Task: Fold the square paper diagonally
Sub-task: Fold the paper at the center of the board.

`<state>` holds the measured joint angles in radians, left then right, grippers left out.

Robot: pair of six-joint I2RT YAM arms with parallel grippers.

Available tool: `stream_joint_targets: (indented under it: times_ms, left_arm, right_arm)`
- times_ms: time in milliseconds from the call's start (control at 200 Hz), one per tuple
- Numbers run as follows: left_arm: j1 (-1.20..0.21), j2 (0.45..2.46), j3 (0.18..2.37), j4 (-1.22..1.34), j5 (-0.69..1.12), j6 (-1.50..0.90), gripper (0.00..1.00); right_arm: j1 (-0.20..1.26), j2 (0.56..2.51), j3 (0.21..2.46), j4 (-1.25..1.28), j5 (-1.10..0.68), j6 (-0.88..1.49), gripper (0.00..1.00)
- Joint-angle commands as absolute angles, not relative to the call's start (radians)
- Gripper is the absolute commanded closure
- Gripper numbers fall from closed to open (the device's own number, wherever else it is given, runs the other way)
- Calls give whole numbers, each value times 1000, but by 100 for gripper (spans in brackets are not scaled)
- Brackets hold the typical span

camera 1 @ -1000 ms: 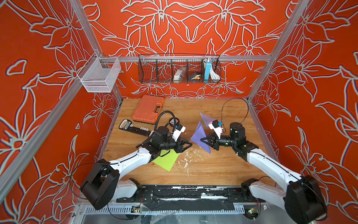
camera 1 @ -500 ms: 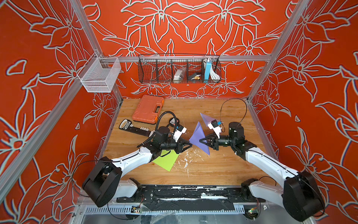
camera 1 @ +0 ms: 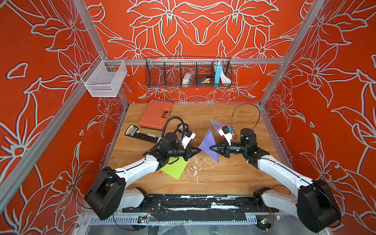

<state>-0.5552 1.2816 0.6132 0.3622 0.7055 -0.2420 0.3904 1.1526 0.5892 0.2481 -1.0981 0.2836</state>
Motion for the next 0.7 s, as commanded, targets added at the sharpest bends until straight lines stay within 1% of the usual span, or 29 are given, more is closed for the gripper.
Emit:
stream_joint_targets:
  times_ms: [0,345,425,696]
  left_arm:
    - [-549,1267,601,389,677,-226,100]
    - [-533,1233,578,383,595,-233,100]
    - [-530,1232,577,388,599,-239,100]
    - [-530,1249,582,408,653,-251,100]
  right_arm:
    - [384,1151,573,273,-1114,290,84]
    - [384,1165,574,264,-1121,279,85]
    - [385,1172,571,269,-1126,284,86]
    - [411,1210,582,276,-1144,293,84]
